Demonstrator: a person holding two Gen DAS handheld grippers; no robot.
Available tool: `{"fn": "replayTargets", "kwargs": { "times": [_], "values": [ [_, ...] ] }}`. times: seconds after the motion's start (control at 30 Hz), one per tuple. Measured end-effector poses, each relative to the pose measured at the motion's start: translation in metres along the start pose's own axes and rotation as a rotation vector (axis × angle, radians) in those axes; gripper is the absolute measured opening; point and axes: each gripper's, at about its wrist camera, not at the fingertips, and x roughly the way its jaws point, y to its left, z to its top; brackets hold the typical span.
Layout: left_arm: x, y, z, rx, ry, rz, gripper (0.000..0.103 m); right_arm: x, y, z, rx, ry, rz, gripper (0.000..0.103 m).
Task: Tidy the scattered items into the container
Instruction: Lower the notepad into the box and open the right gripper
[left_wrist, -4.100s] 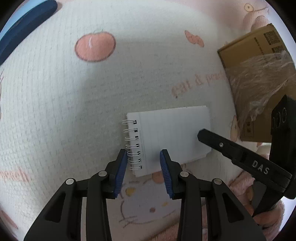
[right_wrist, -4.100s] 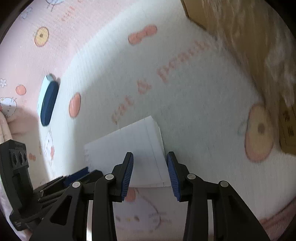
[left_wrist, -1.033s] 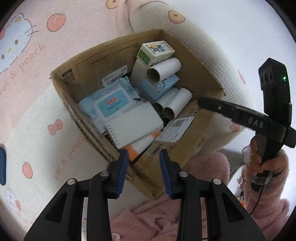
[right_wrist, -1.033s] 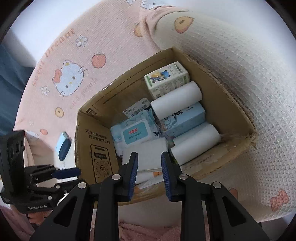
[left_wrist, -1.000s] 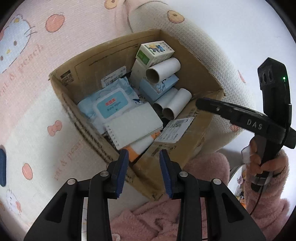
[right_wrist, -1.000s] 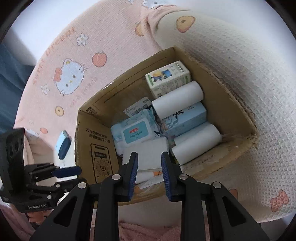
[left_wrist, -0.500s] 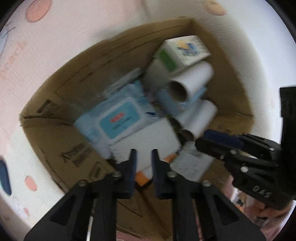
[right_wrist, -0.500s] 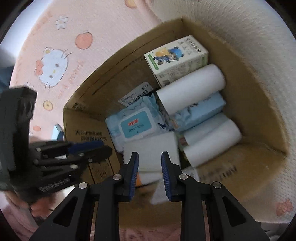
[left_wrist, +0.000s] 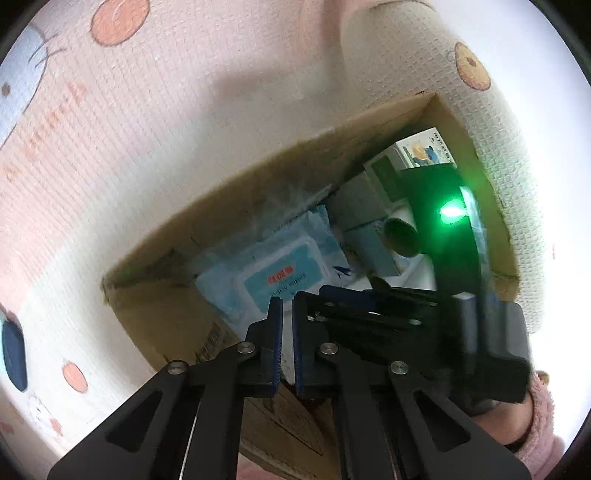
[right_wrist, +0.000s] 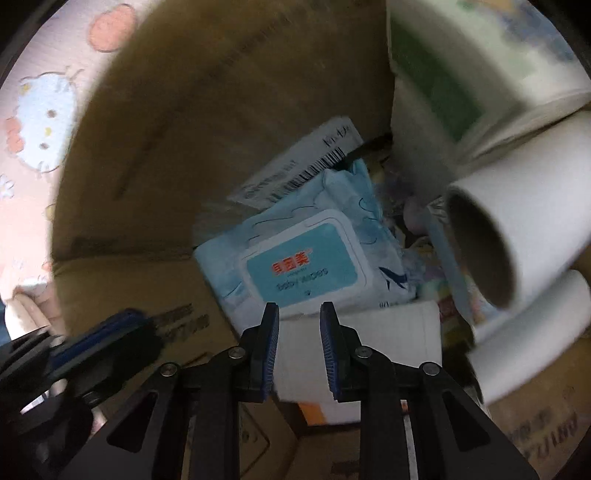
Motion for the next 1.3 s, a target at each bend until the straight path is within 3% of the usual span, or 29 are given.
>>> {"fn": "replayTargets", "kwargs": {
  "times": [0.13,0.27,0.37,0.5,0.6,0.77,0.9,1.03,1.17,1.3],
  "values": [
    [0.011,0.005,0.003,-0.023,0.048,-0.005,0.005,0.006,0.0,-0.002,-0.017,-0.008,-0.05,0.02],
    [0.009,0.001,-0.001,0.004,0.042,0.001,0.005,0.016,-0.001,-0.015,-0.025,0.089,0.016,0.02],
    [0.007,0.001,-0.003,0.004,0.048,-0.015,0.005,0.016,0.003,-0.023,-0.055,0.117,-0.003,0.02],
    [0.0,0.007,-0.004,-0.033,0.033,-0.014,0.005,0.002,0.008,-0.021,-0.076,0.03,-0.027,0.02],
    [-0.012,0.014,-0.006,-0.061,-0.003,-0.024,0.005,0.004,0.016,-0.01,-0.099,0.021,-0.058,0.02],
    [-0.024,0.02,-0.002,-0.092,-0.032,-0.021,0.005,0.034,0.035,-0.01,-0.196,0.084,-0.201,0.02],
    [-0.023,0.019,-0.002,-0.084,-0.024,-0.004,0.005,0.049,0.039,-0.026,-0.208,0.214,-0.124,0.02],
    [-0.019,0.015,-0.005,-0.064,-0.006,0.001,0.005,0.031,0.038,-0.027,-0.176,0.165,-0.131,0.02],
    [-0.021,0.01,-0.008,-0.05,0.002,0.008,0.005,-0.021,0.025,-0.029,-0.125,0.067,-0.088,0.02],
    [-0.015,-0.002,-0.008,-0.03,0.011,0.044,0.007,-0.071,-0.005,-0.04,-0.065,-0.018,-0.098,0.02]
  ]
}}
